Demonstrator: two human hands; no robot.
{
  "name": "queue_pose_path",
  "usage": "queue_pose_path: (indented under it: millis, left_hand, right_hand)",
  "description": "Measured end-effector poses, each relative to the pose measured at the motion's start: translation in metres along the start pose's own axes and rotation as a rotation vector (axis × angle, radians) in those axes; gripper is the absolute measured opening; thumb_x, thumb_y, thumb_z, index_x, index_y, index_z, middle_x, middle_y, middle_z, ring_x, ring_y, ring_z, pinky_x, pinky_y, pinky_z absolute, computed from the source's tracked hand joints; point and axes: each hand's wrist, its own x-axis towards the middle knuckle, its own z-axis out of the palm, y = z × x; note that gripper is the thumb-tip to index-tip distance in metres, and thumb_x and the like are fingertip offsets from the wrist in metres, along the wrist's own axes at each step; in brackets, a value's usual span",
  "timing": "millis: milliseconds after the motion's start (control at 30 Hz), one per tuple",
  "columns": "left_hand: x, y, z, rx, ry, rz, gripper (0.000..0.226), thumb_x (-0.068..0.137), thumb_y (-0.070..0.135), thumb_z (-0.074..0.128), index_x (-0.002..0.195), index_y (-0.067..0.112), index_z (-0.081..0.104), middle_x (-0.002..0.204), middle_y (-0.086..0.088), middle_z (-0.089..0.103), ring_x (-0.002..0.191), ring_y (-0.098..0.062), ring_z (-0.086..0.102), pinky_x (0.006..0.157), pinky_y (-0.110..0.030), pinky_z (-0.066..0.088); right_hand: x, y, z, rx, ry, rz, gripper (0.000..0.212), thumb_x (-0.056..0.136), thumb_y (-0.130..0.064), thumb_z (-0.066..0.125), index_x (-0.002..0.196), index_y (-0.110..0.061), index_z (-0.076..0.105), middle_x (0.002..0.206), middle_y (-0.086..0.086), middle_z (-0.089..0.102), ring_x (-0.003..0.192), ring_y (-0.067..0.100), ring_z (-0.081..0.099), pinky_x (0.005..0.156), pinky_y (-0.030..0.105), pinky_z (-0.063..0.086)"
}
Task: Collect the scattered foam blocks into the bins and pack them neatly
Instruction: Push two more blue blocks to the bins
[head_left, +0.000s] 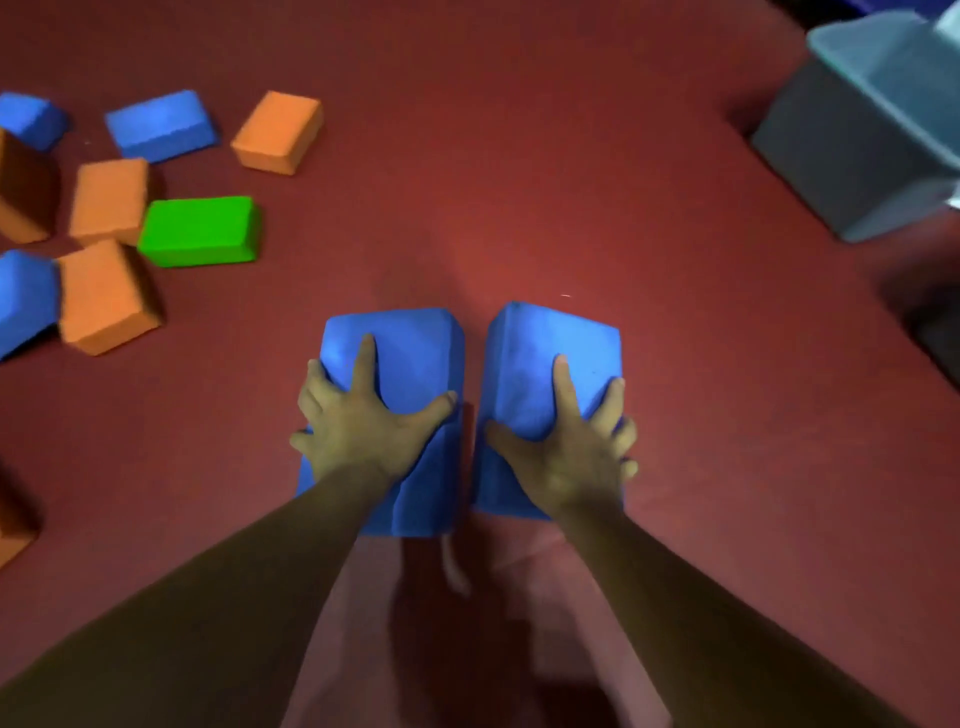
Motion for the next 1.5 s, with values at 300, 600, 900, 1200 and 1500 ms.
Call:
queue_pose_path:
  millis: [300, 600, 900, 1200, 1500]
  left_hand:
    - [-0.104, 0.283, 0.156, 0.039, -0.116, 0.209, 0.112, 0.062, 0.086, 0.062, 0.156, 0.048, 0.016, 0.164, -0.009, 0.011, 0.15, -0.03, 0.014, 0.114, -0.06, 0.02]
    - [-0.195, 0.493, 0.262, 0.067, -0.216, 0.467, 0.111, 0.062, 0.085, 0.065, 0.155, 0.047, 0.018, 0.164, -0.012, 0.01, 0.151, -0.032, 0.012, 0.114, -0.064, 0.019]
    - [-0.219, 0.661, 0.354, 0.209, -0.328, 0.641, 0.114, 0.062, 0.092, 0.057, 0.156, 0.047, 0.01, 0.165, -0.011, 0.006, 0.152, -0.031, 0.009, 0.114, -0.063, 0.019]
    - [-0.221, 0.84, 0.425, 0.312, -0.362, 0.855, 0.113, 0.064, 0.092, 0.056, 0.156, 0.046, 0.01, 0.166, -0.011, 0.0, 0.152, -0.032, 0.006, 0.114, -0.062, 0.02]
    - [-0.274, 1.006, 0.505, 0.286, -0.344, 0.952, 0.113, 0.064, 0.09, 0.058, 0.157, 0.046, 0.01, 0.167, -0.012, -0.003, 0.153, -0.032, 0.005, 0.115, -0.061, 0.019]
  right_hand:
    - [0.113, 0.249, -0.171, 0.052, 0.063, 0.252, 0.112, 0.063, -0.083, 0.063, 0.153, -0.06, 0.0, 0.167, 0.004, -0.015, 0.147, 0.043, 0.011, 0.112, 0.06, 0.022]
    - [0.172, 0.429, -0.302, 0.114, 0.145, 0.481, 0.109, 0.066, -0.082, 0.06, 0.153, -0.059, -0.002, 0.166, 0.002, -0.02, 0.148, 0.042, 0.007, 0.113, 0.06, 0.019]
    - [0.245, 0.538, -0.372, 0.206, 0.208, 0.701, 0.108, 0.067, -0.082, 0.061, 0.153, -0.06, -0.001, 0.167, 0.004, -0.018, 0.15, 0.042, 0.004, 0.114, 0.062, 0.017]
    - [0.367, 0.625, -0.461, 0.295, 0.333, 0.812, 0.107, 0.067, -0.081, 0.06, 0.153, -0.059, 0.0, 0.167, 0.003, -0.018, 0.15, 0.041, 0.002, 0.115, 0.06, 0.016]
    - [0.447, 0.747, -0.544, 0.321, 0.372, 0.874, 0.107, 0.067, -0.081, 0.059, 0.154, -0.057, 0.002, 0.167, 0.003, -0.018, 0.151, 0.041, -0.002, 0.117, 0.064, 0.011]
